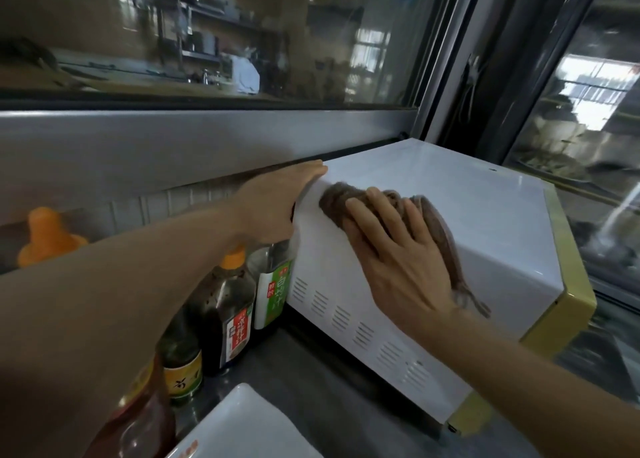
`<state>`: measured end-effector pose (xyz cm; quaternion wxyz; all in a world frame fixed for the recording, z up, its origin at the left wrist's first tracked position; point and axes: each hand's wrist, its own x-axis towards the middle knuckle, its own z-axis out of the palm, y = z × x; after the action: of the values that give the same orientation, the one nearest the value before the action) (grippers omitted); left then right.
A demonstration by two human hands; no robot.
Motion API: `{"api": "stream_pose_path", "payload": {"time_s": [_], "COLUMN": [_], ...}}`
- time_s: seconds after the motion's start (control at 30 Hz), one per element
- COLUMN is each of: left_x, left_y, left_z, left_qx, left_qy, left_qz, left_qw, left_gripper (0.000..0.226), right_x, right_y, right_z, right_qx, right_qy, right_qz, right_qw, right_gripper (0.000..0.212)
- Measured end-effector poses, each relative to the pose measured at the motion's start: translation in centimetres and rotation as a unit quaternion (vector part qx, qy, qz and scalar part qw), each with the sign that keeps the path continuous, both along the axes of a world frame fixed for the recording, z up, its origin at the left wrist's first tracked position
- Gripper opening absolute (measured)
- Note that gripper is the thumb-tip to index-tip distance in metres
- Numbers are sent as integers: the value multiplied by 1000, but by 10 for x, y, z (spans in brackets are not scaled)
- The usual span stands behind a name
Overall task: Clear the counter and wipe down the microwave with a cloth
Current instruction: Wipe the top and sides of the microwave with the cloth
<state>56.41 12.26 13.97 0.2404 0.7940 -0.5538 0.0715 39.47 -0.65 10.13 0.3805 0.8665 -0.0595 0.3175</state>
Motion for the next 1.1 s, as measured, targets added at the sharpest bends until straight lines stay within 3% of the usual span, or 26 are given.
{"api": "stream_pose_path", "payload": {"time_s": [0.2, 0.27, 0.47, 0.73, 0.93, 1.1], "left_x": [-3, -3, 1, 1, 3, 1], "left_y": [2, 3, 4, 4, 2, 1], "left_z": [4, 8, 12, 14, 2, 1], "left_qx": [29, 36, 28, 27, 8, 10], "left_qy": [36, 51, 101, 107, 74, 75], "left_qz": [-2, -7, -9, -20, -19, -21], "left_qw": [999, 998, 994, 994, 997, 997], "left_gripper": [96, 98, 106, 103, 97, 98], "right_x": [-10, -6, 43, 22, 42, 27], "right_y": [3, 0, 6, 8, 12, 5], "right_z": [-40, -30, 22, -17, 16, -32], "right_qx": [-83, -71, -35, -111, -63, -104], "right_qy": [168, 161, 26, 146, 27, 92], "right_qz": [11, 30, 20, 19, -2, -4], "right_qw": [982, 984, 999, 983, 998, 990], "right_gripper": [49, 49, 44, 43, 55, 52]}}
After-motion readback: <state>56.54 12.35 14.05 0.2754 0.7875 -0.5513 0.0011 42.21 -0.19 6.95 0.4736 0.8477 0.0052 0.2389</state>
